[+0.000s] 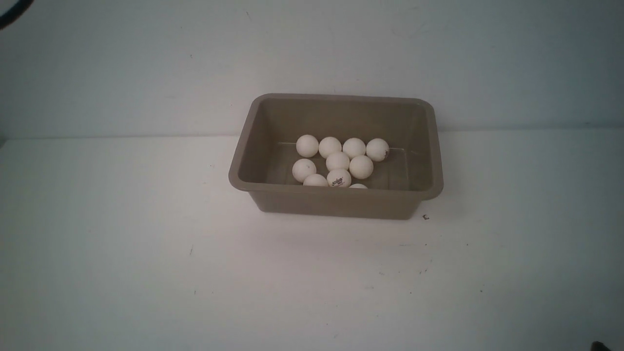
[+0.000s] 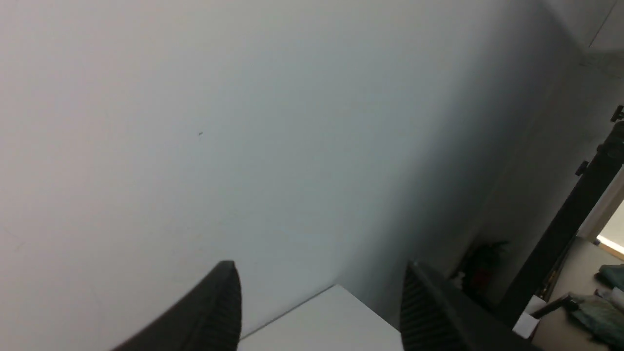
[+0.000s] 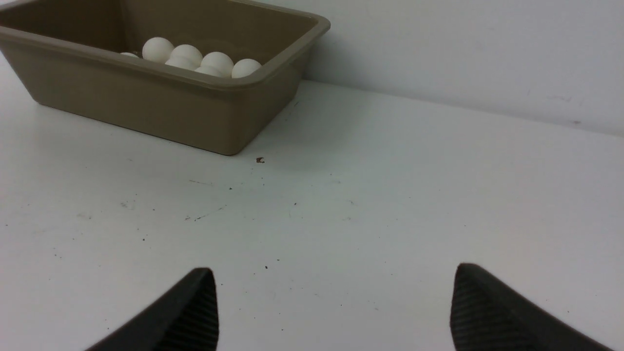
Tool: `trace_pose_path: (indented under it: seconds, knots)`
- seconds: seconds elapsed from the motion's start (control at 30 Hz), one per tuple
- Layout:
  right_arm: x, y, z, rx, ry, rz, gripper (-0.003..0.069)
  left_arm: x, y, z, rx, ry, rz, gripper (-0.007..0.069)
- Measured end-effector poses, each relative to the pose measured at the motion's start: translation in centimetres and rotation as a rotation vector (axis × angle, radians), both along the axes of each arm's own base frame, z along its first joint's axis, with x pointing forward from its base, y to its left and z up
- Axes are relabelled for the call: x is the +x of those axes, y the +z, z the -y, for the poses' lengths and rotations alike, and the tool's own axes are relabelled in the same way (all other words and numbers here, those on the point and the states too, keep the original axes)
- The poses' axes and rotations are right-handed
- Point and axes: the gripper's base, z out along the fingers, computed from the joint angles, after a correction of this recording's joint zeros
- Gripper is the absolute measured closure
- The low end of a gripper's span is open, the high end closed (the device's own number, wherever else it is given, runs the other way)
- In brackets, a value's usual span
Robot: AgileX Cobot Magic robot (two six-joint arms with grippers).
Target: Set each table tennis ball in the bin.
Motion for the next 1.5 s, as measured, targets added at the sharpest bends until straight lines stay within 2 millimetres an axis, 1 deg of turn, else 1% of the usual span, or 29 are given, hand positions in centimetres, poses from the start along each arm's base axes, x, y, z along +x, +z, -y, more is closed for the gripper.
trace_pose_path:
  seconds: [0.17, 0.27, 0.37, 0.47, 0.57, 0.6, 0.63, 0.67, 0.7, 0.73, 0.77, 0.83, 0.87, 0.9, 0.93, 0.97, 1.0, 1.03, 1.1, 1.13, 1.17, 1.2, 1.27, 1.3, 1.33, 1.4, 1.47, 1.5]
  knots:
    - [0.0, 0.0, 0.0, 0.0, 0.0, 0.0, 0.0076, -0.2, 0.1, 0.1, 0.111, -0.005, 0.136, 0.022]
    - [0.0, 0.0, 0.0, 0.0, 0.0, 0.0, 0.0076, -0.8, 0.5, 0.2, 0.183, 0.003, 0.225, 0.022]
    - [0.0, 0.0, 0.0, 0.0, 0.0, 0.0, 0.0076, -1.9, 1.1, 0.4, 0.228, 0.014, 0.262, 0.022]
    - [0.0, 0.0, 0.0, 0.0, 0.0, 0.0, 0.0076, -3.4, 1.8, 0.5, 0.271, 0.031, 0.275, 0.022]
    - [0.0, 0.0, 0.0, 0.0, 0.0, 0.0, 0.0076, -5.1, 2.2, 0.4, 0.315, 0.096, 0.212, 0.022]
    - [0.0, 0.0, 0.0, 0.0, 0.0, 0.0, 0.0076, -6.2, 2.4, 0.2, 0.359, 0.154, 0.164, 0.022]
    - [0.0, 0.0, 0.0, 0.0, 0.0, 0.0, 0.0076, -6.5, 2.4, 0.2, 0.369, 0.174, 0.144, 0.022]
    - [0.0, 0.0, 0.0, 0.0, 0.0, 0.0, 0.0076, -8.0, 2.5, -0.2, 0.393, 0.253, 0.06, 0.022]
    - [0.0, 0.0, 0.0, 0.0, 0.0, 0.0, 0.0076, -8.9, 2.4, -0.6, 0.416, 0.321, 0.003, 0.022]
    - [0.0, 0.0, 0.0, 0.0, 0.0, 0.0, 0.0076, -9.7, 2.2, -1.2, 0.455, 0.405, -0.062, 0.022]
    - [0.0, 0.0, 0.0, 0.0, 0.0, 0.0, 0.0076, -10.4, 1.9, -1.7, 0.448, 0.471, -0.124, 0.022]
    - [0.0, 0.0, 0.0, 0.0, 0.0, 0.0, 0.0076, -11.8, 0.8, -2.9, 0.473, 0.63, -0.233, 0.022]
    - [0.0, 0.0, 0.0, 0.0, 0.0, 0.001, 0.0076, -11.8, 0.3, -3.2, 0.475, 0.659, -0.263, 0.022]
    - [0.0, 0.0, 0.0, 0.0, 0.0, 0.001, 0.0076, -12.7, -0.9, -3.8, 0.477, 0.744, -0.323, 0.022]
    - [0.0, 0.0, 0.0, 0.0, 0.0, 0.001, 0.0076, -12.8, -1.8, -4.1, 0.471, 0.768, -0.362, 0.022]
    - [0.0, 0.0, 0.0, 0.0, 0.0, 0.001, 0.0076, -13.5, -3.8, -4.7, 0.49, 0.843, -0.415, 0.022]
    - [0.0, 0.0, 0.0, 0.0, 0.0, 0.001, 0.0076, -13.6, -5.9, -5.0, 0.5, 0.875, -0.454, 0.022]
    - [0.0, 0.0, 0.0, 0.0, 0.0, 0.001, 0.0076, -13.9, -6.6, -5.1, 0.502, 0.881, -0.463, 0.022]
    - [0.0, 0.0, 0.0, 0.0, 0.0, 0.001, 0.0076, -14.1, -11.3, -5.2, 0.497, 0.898, -0.483, 0.022]
    - [0.0, 0.0, 0.0, 0.0, 0.0, 0.001, 0.0076, -14.2, -11.7, -5.2, 0.497, 0.899, -0.483, 0.022]
    - [0.0, 0.0, 0.0, 0.0, 0.0, 0.001, 0.0076, -14.4, -13.1, -5.1, 0.495, 0.897, -0.484, 0.022]
    - [0.0, 0.0, 0.0, 0.0, 0.0, 0.001, 0.0076, -15.1, -15.3, -4.9, 0.494, 0.894, -0.475, 0.022]
    - [0.0, 0.0, 0.0, 0.0, 0.0, 0.001, 0.0076, -16.2, -18.9, -4.7, 0.51, 0.887, -0.463, 0.022]
    - [0.0, 0.0, 0.0, 0.0, 0.0, 0.001, 0.0076, -16.4, -19.1, -4.7, 0.509, 0.889, -0.455, 0.022]
    - [0.0, 0.0, 0.0, 0.004, -0.001, 0.0, 0.0076, -16.9, -20.7, -4.6, 0.513, 0.89, -0.45, 0.022]
    - [0.0, 0.0, 0.0, 0.013, -0.003, -0.002, 0.0076, -18.0, -23.2, -4.4, 0.515, 0.896, -0.431, 0.022]
    - [0.0, 0.0, 0.0, 0.014, -0.003, -0.002, 0.0076, -18.8, -25.4, -4.3, 0.514, 0.903, -0.416, 0.022]
    - [0.0, 0.0, 0.0, 0.014, -0.003, -0.002, 0.0076, -19.2, -26.1, -4.3, 0.512, 0.907, -0.408, 0.022]
